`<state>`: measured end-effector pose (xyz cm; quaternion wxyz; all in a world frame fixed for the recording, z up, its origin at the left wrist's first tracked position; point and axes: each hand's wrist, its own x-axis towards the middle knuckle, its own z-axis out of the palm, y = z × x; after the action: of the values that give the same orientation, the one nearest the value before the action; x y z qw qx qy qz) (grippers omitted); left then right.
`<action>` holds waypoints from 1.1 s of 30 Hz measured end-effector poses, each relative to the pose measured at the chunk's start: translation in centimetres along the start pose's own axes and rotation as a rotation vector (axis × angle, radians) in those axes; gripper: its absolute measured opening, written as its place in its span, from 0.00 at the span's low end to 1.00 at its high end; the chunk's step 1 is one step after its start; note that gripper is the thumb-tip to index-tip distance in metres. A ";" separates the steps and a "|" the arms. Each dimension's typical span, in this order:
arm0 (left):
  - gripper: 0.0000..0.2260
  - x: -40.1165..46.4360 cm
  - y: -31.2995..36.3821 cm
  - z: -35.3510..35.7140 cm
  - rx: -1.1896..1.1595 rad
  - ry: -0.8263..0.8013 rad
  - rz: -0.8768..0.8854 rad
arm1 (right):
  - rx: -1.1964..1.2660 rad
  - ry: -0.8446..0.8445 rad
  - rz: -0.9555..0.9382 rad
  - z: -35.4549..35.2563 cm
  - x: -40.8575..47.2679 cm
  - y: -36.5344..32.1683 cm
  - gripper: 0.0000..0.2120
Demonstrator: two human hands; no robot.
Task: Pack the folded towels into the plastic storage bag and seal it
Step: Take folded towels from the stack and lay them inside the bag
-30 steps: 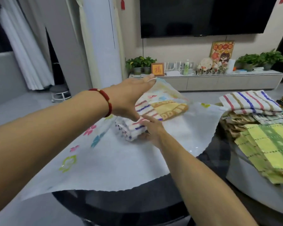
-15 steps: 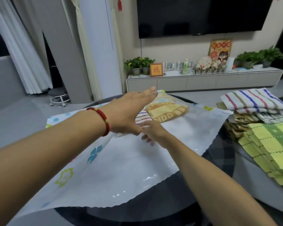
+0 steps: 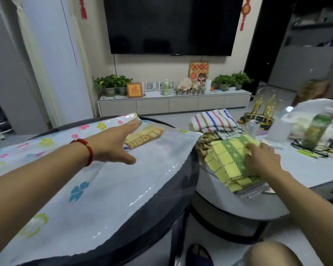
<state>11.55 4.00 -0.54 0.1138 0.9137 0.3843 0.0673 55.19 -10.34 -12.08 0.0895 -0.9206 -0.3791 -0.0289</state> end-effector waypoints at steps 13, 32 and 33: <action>0.25 -4.8 0.6 3.6 0.320 0.071 -0.118 | 0.553 -0.389 0.057 -4.2 2.9 1.3 0.27; 0.57 -10.9 -2.7 -1.8 0.162 -0.061 -0.144 | 1.425 -1.028 -0.388 -6.8 -14.4 -16.1 0.20; 0.58 -10.7 -3.0 -2.9 0.178 -0.066 -0.135 | 1.467 -1.013 -0.383 -6.1 -14.9 -18.5 0.20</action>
<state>1.46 -1.22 1.13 0.0490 0.8940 0.4453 -0.0050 31.67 -8.93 -5.22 0.4691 -0.4567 -0.4427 0.6127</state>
